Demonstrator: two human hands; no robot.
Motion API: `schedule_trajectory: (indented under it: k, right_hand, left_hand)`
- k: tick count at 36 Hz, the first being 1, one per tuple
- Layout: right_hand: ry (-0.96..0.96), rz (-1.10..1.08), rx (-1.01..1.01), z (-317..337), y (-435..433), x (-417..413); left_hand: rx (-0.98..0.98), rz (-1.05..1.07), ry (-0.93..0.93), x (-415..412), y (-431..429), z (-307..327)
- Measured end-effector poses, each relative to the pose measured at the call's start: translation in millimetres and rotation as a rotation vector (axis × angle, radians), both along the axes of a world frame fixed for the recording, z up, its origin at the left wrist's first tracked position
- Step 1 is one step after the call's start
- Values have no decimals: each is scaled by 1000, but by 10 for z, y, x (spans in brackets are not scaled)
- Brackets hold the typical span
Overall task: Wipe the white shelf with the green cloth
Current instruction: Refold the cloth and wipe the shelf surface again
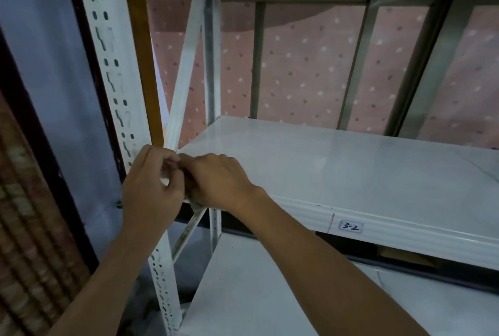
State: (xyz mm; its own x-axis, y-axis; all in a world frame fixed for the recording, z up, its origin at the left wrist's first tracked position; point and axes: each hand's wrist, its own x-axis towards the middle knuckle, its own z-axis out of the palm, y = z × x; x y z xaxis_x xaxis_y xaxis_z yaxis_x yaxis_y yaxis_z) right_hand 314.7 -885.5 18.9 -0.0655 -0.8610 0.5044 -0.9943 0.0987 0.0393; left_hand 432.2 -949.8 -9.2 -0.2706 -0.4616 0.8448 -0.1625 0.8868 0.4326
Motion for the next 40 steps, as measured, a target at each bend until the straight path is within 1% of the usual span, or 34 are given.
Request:
schedule_trajectory:
  k: [3,8,12,14,17,20,26,35,40]
  right_hand:
    - [-58,-61,8,65,168,-177]
    - [-61,-45,51,98,502,-386]
    - [0,-7,7,3,811,-457]
    - [54,-13,8,-78,971,-457]
    - [68,-59,-9,-131,1168,-494]
    - [32,-94,7,-65,1298,-560]
    - [-114,-156,32,20,1585,-826]
    - [-148,-205,32,-18,2123,-1146]
    - [-184,-239,41,-21,2465,-1303]
  left_hand:
    - [-17,-18,4,-110,113,15]
    - [-11,-114,2,-349,278,-12]
    - [62,-154,-21,-572,498,-31]
    - [60,-218,-9,-656,611,-21]
    - [21,-292,-19,-763,731,-8]
    - [17,-316,-54,-864,830,-11]
    - [0,-306,-91,-1065,1005,-44]
    - [-130,-395,-210,-1413,1406,52]
    - [-162,-429,-278,-1634,1671,105]
